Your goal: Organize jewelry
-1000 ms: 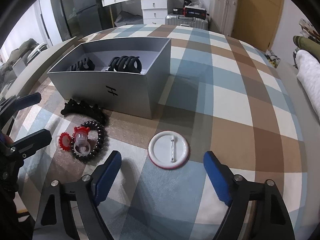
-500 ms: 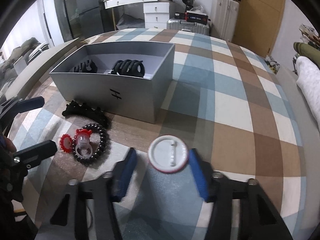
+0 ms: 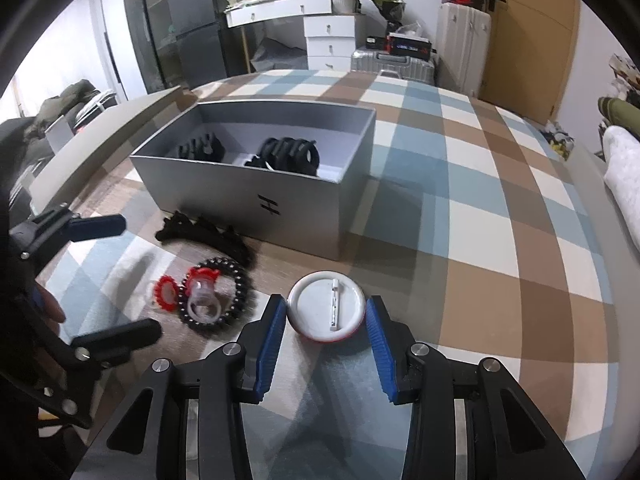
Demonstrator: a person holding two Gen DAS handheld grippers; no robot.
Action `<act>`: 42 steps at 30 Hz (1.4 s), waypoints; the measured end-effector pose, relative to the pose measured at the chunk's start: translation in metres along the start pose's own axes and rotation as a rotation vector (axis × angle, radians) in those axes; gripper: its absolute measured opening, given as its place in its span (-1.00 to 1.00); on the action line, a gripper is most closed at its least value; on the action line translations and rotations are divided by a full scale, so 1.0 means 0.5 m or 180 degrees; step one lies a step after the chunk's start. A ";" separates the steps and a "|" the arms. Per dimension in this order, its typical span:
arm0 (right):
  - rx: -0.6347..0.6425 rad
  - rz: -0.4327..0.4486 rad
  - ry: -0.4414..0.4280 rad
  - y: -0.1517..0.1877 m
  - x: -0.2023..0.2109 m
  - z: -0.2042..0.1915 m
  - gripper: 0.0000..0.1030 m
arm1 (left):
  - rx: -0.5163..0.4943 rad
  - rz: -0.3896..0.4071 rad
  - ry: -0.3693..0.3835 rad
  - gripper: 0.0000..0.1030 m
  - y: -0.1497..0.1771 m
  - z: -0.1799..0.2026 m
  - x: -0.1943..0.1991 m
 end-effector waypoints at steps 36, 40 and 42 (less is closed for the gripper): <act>0.0078 0.0123 -0.0089 -0.013 0.020 -0.019 -0.22 | 0.0067 0.0192 0.0298 -0.60 -0.016 -0.002 0.025; 0.0086 0.0145 -0.0096 -0.015 0.022 -0.021 -0.22 | 0.0122 0.0258 0.0299 -0.60 -0.023 -0.012 0.032; 0.0099 0.0160 -0.0104 -0.016 0.024 -0.024 -0.22 | 0.0145 0.0278 0.0294 -0.60 -0.025 -0.016 0.034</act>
Point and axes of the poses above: each gripper's, at about its wrist camera, not at the fingertips, and x roughly against the way its jaws point, z to its right, y to its underside, the point moved 7 cm from there along -x, roughly the way its jaws point, and after that the axes turned 14 degrees about -y, right-handed, at the moved point
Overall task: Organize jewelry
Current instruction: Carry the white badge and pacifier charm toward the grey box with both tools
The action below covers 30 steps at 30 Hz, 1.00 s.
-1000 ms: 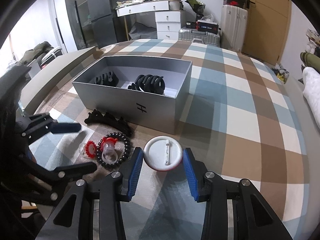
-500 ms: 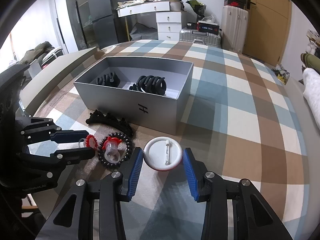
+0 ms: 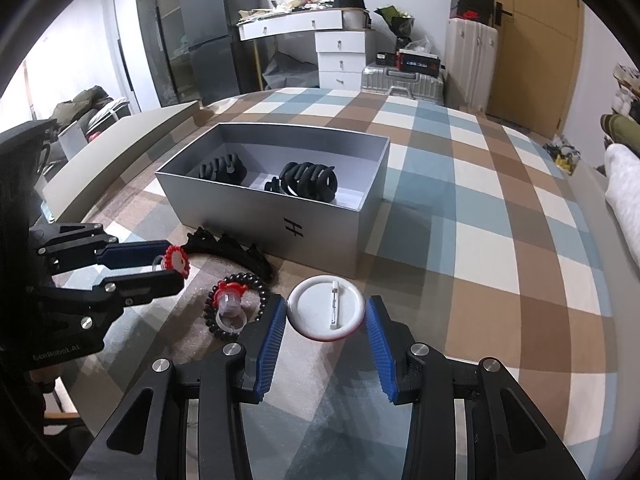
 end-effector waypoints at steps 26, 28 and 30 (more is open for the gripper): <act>0.0056 -0.0062 -0.0046 0.009 -0.015 -0.006 -0.23 | 0.0122 0.0094 -0.0034 -0.60 -0.012 -0.021 0.007; 0.0058 -0.0065 -0.0049 0.009 -0.016 -0.007 -0.23 | 0.0139 0.0114 -0.0037 -0.60 -0.015 -0.024 0.010; 0.0062 -0.0035 -0.0061 0.006 -0.011 -0.010 -0.23 | 0.0158 0.0135 -0.0041 -0.60 -0.018 -0.026 0.012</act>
Point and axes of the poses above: each gripper's, at about its wrist camera, not at the fingertips, and x roughly against the way its jaws point, z to its right, y to its underside, the point moved 7 cm from there along -x, roughly the way its jaws point, and after that the axes turned 14 degrees about -y, right-handed, at the moved point
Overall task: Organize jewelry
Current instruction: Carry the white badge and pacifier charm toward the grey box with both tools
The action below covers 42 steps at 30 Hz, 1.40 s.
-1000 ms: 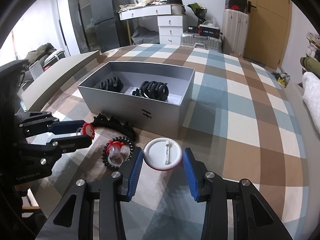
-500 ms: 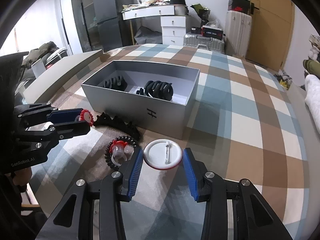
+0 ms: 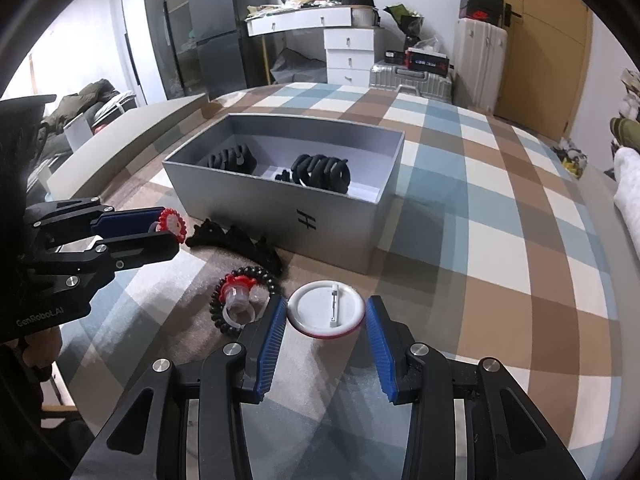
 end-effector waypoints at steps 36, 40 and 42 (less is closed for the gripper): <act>-0.0214 0.0714 -0.0160 -0.149 -0.004 0.008 -0.23 | 0.0345 0.0201 -0.0280 -0.60 -0.116 -0.044 -0.085; -0.0253 0.0660 -0.0163 -0.147 -0.019 0.018 -0.23 | 0.0334 0.0138 -0.0271 -0.60 -0.111 -0.037 -0.096; -0.0275 0.0636 -0.0176 -0.143 -0.024 0.021 -0.23 | 0.0348 0.0110 -0.0279 -0.58 -0.108 -0.036 -0.097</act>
Point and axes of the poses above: each gripper's, at about its wrist camera, not at the fingertips, and x roughly against the way its jaws point, z to its right, y to its underside, the point moved 7 cm from there along -x, roughly the way its jaws point, and after that the axes turned 14 degrees about -y, right-handed, at the moved point
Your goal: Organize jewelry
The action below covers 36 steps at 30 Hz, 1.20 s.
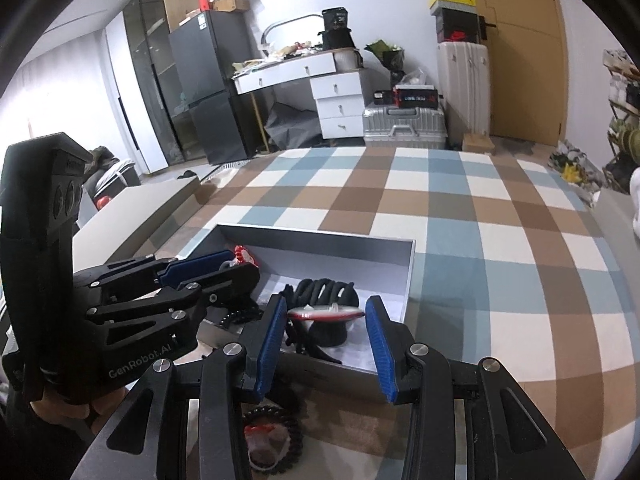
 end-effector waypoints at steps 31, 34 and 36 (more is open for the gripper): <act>0.0023 0.0147 0.0028 0.031 0.097 -0.031 0.98 | 0.0058 0.0059 -0.0058 0.93 0.047 -0.019 0.092; 0.0021 0.0104 0.0048 0.040 0.104 -0.034 1.00 | 0.0112 0.0062 -0.0063 0.96 0.056 -0.026 0.098; 0.0033 0.0067 0.0035 0.047 0.107 -0.037 1.00 | 0.0088 0.0051 -0.0085 0.96 0.060 -0.026 0.101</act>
Point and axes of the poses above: each gripper's, at about its wrist camera, not at the fingertips, and x roughly against the way its jaws point, z to its right, y to its underside, the point moved 7 cm from there along -x, roughly the way its jaws point, and after that the axes turned 14 degrees about -y, right-handed, at the moved point
